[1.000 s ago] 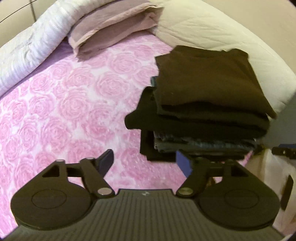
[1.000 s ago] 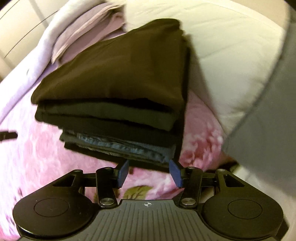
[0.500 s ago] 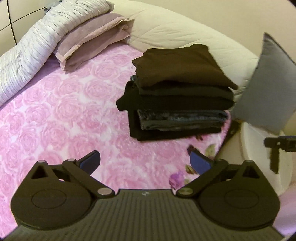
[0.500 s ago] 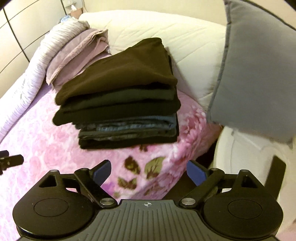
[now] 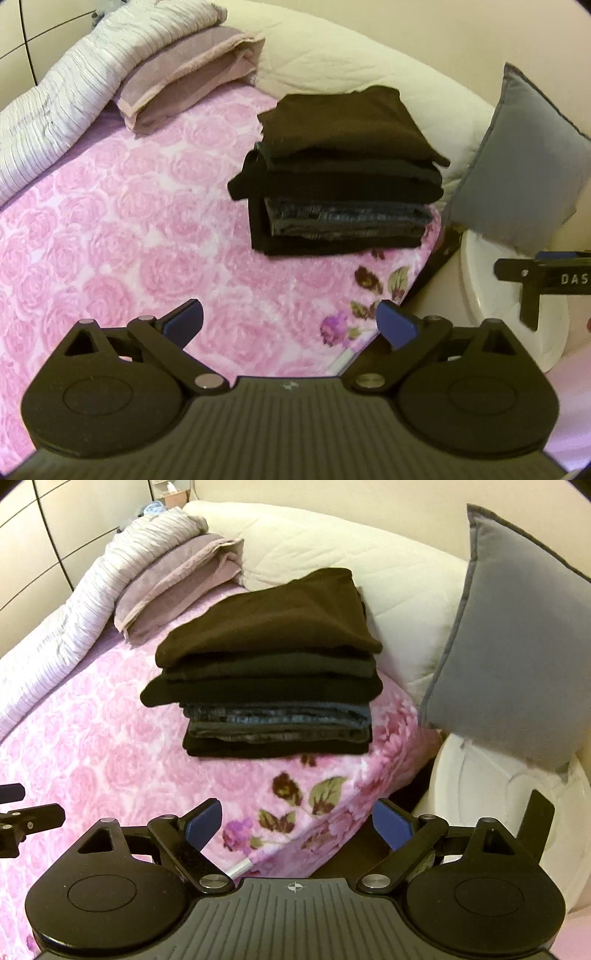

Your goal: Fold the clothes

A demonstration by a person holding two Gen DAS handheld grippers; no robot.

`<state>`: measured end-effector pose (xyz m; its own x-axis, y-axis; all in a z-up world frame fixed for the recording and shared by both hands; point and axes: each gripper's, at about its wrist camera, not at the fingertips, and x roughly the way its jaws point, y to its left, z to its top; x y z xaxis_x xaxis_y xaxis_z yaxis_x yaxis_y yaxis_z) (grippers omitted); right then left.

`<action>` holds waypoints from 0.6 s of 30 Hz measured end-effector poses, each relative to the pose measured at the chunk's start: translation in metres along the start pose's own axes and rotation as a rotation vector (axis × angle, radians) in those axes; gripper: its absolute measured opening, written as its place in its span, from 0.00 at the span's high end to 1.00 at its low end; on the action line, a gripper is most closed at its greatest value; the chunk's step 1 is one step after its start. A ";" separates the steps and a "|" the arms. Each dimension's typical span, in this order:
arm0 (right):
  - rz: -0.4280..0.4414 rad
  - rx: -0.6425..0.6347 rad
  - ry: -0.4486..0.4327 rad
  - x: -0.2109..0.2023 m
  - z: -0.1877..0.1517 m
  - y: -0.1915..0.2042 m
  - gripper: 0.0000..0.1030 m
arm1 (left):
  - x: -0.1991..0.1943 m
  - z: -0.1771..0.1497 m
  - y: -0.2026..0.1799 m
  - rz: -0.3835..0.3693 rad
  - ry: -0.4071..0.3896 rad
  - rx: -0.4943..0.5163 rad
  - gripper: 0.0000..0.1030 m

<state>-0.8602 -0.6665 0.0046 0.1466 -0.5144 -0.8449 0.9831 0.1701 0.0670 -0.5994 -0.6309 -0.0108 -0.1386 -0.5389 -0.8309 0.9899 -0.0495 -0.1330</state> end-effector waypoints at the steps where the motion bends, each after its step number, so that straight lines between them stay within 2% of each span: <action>1: 0.005 -0.004 -0.002 -0.001 0.001 -0.001 0.11 | 0.000 0.000 -0.004 0.000 -0.001 -0.004 0.05; 9: 0.041 -0.033 -0.015 -0.007 0.009 -0.005 0.11 | -0.003 0.000 -0.032 0.002 -0.002 -0.032 0.07; 18: 0.031 -0.021 -0.012 -0.010 0.005 -0.016 0.11 | 0.000 -0.003 -0.050 0.021 0.002 -0.043 0.07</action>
<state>-0.8773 -0.6680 0.0148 0.1789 -0.5184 -0.8362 0.9755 0.2040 0.0822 -0.6491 -0.6255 -0.0055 -0.1176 -0.5378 -0.8348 0.9904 -0.0022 -0.1381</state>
